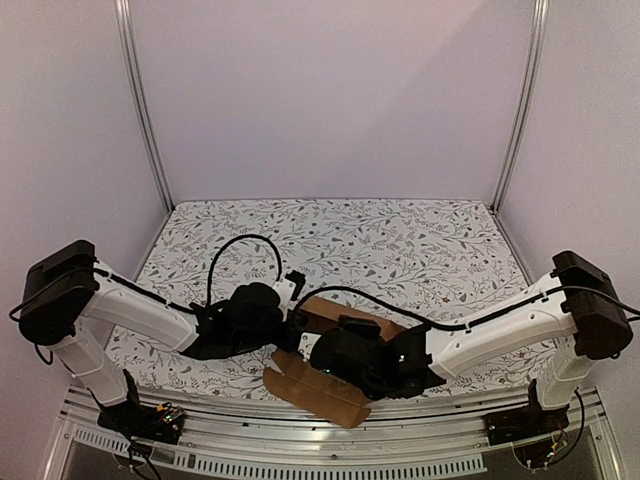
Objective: Fold the paper box
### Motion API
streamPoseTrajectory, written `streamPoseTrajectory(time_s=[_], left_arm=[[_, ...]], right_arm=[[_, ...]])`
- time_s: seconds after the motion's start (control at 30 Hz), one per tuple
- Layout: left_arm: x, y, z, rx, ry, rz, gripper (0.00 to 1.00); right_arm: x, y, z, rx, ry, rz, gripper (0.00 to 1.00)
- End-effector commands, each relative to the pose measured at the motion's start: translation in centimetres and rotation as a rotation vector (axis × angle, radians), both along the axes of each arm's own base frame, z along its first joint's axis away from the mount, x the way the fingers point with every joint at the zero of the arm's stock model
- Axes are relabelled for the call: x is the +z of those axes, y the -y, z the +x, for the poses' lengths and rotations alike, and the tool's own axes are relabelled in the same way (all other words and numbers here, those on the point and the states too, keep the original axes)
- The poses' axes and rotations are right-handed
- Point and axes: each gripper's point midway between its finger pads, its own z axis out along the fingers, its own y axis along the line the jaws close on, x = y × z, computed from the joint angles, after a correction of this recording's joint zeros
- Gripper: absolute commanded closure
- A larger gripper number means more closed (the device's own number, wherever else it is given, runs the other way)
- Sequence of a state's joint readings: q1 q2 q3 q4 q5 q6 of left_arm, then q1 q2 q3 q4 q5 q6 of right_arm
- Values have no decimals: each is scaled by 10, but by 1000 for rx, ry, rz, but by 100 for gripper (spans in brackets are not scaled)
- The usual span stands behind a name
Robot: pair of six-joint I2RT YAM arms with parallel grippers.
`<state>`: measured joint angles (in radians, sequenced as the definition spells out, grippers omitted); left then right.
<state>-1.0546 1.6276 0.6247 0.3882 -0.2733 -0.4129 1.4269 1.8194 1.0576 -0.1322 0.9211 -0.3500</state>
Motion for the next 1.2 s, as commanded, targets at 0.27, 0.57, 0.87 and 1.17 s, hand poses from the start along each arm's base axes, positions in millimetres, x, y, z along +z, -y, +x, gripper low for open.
streamPoseTrajectory(time_s=[0.27,0.57,0.87,1.17], left_arm=[[23,22,5,-79,101,-12,100],[22,39,13,-164,118,-1,100],[9,56,21,-229,130,15,100],[-3,67,24,-239,104,5,100]], right_arm=[[53,-1,-29,89,-317,258,31],[88,15,-10,72,-513,497,29],[106,34,33,-23,-601,770,62],[85,25,56,-32,-710,889,100]])
